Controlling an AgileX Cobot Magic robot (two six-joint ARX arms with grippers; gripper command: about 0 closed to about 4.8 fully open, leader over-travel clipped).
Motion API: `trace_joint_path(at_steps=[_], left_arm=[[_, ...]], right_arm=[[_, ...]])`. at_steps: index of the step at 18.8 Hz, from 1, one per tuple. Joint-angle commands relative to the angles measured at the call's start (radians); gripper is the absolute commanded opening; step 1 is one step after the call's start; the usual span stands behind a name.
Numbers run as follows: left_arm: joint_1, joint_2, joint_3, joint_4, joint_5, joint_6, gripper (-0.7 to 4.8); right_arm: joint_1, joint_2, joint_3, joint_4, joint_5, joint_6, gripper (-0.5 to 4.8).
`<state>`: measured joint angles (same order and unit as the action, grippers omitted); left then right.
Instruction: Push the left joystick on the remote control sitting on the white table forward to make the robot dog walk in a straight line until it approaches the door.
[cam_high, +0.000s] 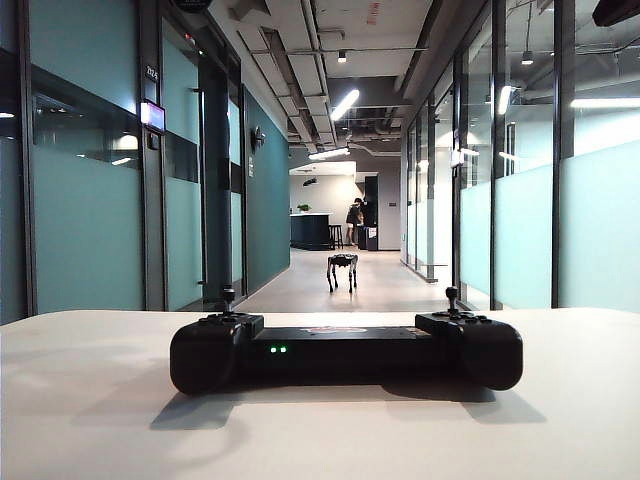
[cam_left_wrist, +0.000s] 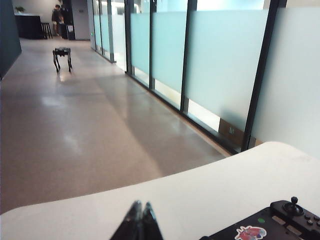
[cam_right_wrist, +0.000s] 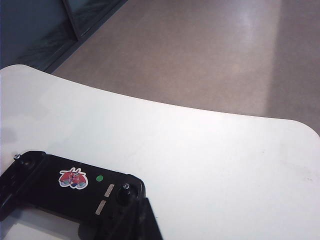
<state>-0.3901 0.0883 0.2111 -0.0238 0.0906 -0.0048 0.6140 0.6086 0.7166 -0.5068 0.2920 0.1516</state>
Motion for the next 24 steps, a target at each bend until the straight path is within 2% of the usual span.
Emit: trace_joint_path(at_steps=[1, 5, 8, 12, 16, 21, 24], left_arm=[[0.000, 0.000, 0.002, 0.021, 0.007, -0.003, -0.05], [0.048, -0.050, -0.015, 0.038, 0.007, -0.007, -0.06], [0.141, -0.084, -0.041, 0.077, 0.006, -0.004, -0.06], [0.260, -0.084, -0.083, 0.077, -0.048, -0.003, -0.06], [0.372, -0.084, -0.146, 0.078, -0.041, -0.003, -0.06], [0.393, -0.084, -0.204, 0.112, -0.043, 0.007, -0.06], [0.395, -0.084, -0.204, 0.107, -0.051, 0.088, -0.05]], right_arm=[[0.000, -0.003, 0.004, 0.016, 0.001, -0.002, -0.05], [0.000, -0.003, 0.004, 0.016, 0.001, -0.002, -0.05], [0.000, -0.003, 0.004, 0.016, 0.002, -0.002, -0.05], [-0.001, -0.004, 0.004, 0.015, 0.001, -0.002, -0.05], [-0.001, -0.004, 0.004, 0.014, 0.001, -0.002, -0.05], [-0.001, -0.004, 0.004, 0.014, 0.001, -0.002, -0.05], [-0.001, -0.004, 0.004, 0.015, 0.001, -0.002, -0.05]])
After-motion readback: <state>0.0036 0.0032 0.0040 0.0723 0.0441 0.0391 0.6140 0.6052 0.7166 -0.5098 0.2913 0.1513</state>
